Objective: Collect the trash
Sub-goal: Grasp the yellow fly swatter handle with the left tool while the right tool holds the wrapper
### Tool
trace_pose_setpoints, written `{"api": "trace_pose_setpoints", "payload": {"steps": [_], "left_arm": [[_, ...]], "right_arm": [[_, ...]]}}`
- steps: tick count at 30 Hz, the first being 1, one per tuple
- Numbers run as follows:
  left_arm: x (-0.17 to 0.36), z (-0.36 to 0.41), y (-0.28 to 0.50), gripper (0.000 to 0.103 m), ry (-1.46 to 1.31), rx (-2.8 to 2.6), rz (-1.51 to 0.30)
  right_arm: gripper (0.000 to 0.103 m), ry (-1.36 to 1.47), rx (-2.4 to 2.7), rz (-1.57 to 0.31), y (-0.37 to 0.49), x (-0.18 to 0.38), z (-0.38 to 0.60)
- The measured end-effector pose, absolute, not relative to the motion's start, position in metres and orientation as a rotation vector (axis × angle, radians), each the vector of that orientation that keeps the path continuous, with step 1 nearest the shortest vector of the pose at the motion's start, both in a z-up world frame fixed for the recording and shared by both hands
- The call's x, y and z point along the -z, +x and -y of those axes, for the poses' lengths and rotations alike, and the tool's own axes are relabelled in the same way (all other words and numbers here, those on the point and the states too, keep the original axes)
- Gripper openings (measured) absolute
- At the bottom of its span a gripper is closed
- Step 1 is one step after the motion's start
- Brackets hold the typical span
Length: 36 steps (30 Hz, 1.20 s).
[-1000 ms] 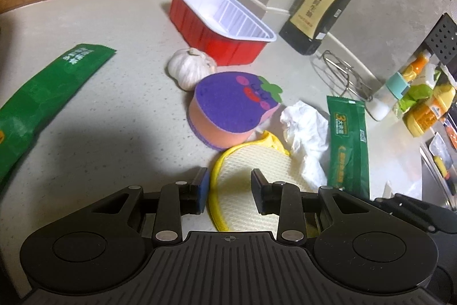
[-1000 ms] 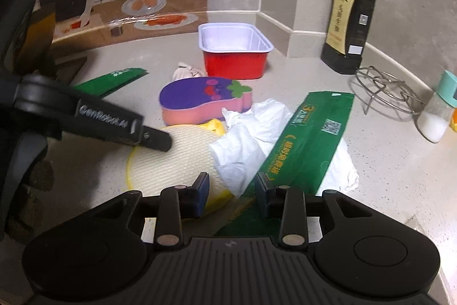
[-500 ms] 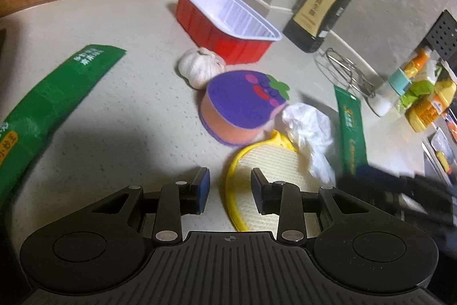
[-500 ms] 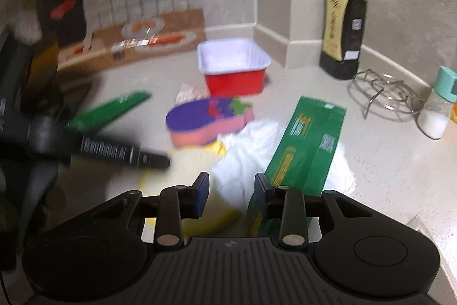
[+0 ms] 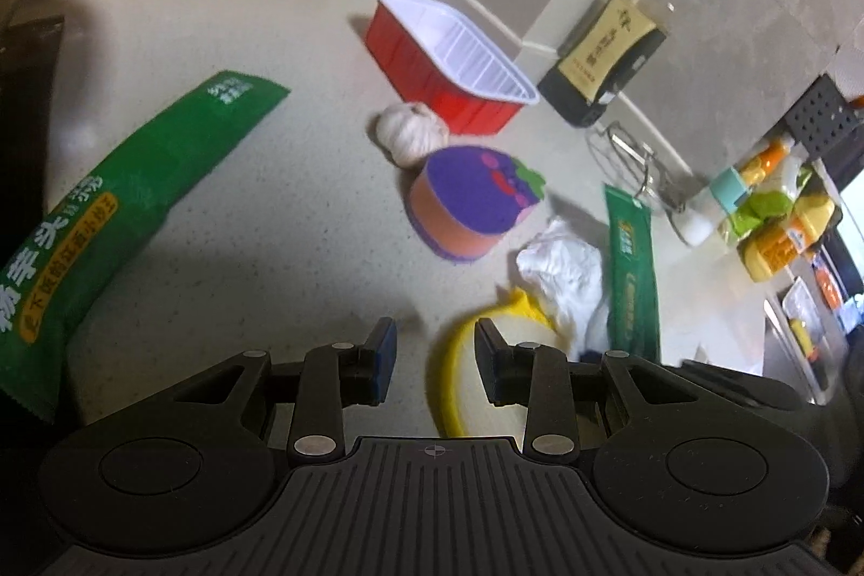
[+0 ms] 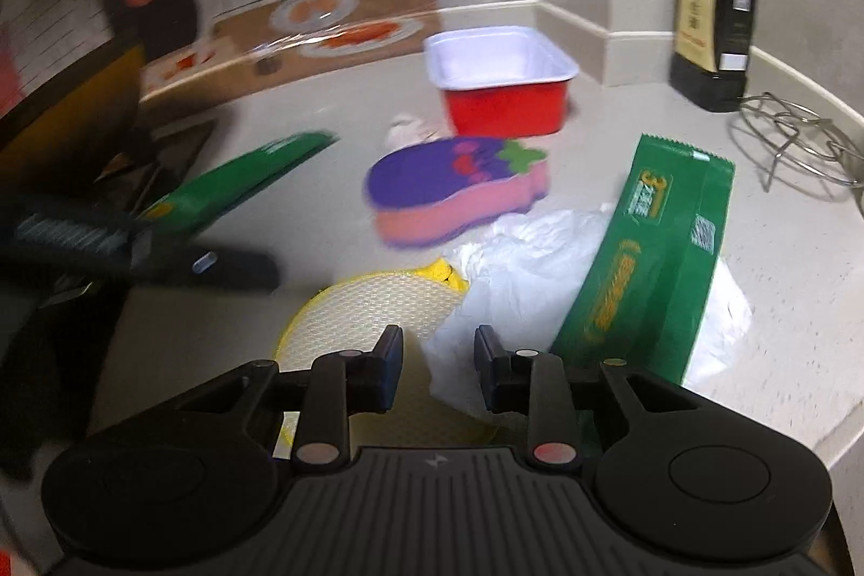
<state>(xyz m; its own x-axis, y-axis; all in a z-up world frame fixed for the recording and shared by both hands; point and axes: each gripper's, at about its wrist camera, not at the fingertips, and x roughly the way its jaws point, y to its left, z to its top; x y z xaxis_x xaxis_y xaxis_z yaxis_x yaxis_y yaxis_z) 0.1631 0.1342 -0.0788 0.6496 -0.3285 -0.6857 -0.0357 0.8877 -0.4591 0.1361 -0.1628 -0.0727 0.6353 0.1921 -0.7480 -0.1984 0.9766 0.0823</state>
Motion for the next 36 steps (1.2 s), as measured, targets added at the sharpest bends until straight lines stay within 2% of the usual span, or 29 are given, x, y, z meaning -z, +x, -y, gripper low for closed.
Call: {"api": "trace_pose_setpoints", "payload": {"steps": [7, 12, 26, 32, 36], "left_arm": [[0.080, -0.112, 0.152, 0.036, -0.375, 0.284, -0.893], [0.083, -0.096, 0.153, 0.035, -0.266, 0.224, -0.889], [0.090, -0.092, 0.165, 0.039, -0.350, 0.272, -0.925], [0.055, -0.095, 0.151, 0.039, -0.444, 0.403, -0.863], [0.053, -0.087, 0.154, 0.039, -0.497, 0.465, -0.854]], "right_arm": [[0.029, -0.081, -0.206, -0.777, 0.092, 0.054, 0.158], [0.029, -0.065, -0.197, -0.828, 0.085, 0.065, 0.164], [0.029, -0.023, -0.182, -0.817, 0.083, 0.076, 0.174], [0.029, -0.006, -0.191, -0.814, 0.082, 0.076, 0.179], [0.029, 0.005, -0.197, -0.807, 0.081, 0.077, 0.182]]}}
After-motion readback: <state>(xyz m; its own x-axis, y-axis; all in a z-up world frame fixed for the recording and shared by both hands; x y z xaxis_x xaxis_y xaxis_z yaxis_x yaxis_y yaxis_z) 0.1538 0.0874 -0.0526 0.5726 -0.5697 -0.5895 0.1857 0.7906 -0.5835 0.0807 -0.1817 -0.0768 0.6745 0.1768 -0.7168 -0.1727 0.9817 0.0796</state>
